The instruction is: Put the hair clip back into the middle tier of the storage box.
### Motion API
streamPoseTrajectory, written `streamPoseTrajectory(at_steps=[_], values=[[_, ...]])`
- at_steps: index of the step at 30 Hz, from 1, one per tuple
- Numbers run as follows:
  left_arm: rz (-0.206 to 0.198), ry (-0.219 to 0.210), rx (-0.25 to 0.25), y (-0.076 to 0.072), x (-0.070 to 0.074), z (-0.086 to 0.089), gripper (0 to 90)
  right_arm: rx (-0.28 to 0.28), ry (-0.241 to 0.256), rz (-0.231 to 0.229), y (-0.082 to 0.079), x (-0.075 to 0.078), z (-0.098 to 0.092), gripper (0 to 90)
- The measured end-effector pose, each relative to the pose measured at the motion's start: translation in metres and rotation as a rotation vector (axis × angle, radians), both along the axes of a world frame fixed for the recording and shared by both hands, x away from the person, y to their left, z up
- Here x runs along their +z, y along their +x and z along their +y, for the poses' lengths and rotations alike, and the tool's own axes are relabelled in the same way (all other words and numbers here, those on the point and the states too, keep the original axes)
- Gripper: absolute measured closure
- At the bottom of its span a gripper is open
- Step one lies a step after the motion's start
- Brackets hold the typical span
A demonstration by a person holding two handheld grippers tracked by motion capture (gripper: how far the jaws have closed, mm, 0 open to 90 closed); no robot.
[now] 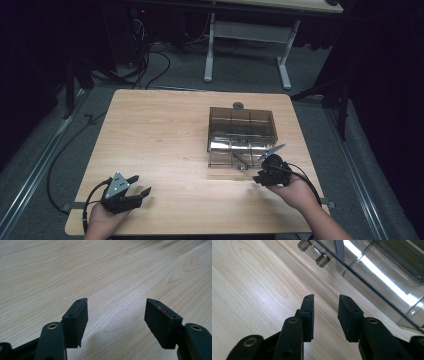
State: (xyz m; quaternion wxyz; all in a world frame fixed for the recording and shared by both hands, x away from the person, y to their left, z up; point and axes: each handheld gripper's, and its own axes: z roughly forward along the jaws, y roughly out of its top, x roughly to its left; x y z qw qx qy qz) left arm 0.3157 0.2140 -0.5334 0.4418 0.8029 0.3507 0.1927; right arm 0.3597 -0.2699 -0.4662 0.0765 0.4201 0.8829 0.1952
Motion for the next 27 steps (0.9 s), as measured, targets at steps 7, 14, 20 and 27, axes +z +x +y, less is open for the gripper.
streamPoseTrajectory(at_steps=[7,14,20,27], values=[[0.003,0.002,0.006,0.0,0.0,0.0,35.7,-0.004,0.096,-0.12,-0.019,-0.016,-0.004,60.8],[0.004,0.003,0.012,0.0,0.0,0.0,35.5,-0.046,0.195,-0.205,-0.033,-0.032,-0.011,56.2],[0.006,0.006,0.017,0.0,0.0,-0.001,35.3,-0.071,0.254,-0.293,-0.046,-0.048,-0.016,54.9],[0.005,0.013,0.023,0.0,0.0,-0.001,35.3,-0.09,0.28,-0.412,-0.06,-0.06,-0.026,54.7]])
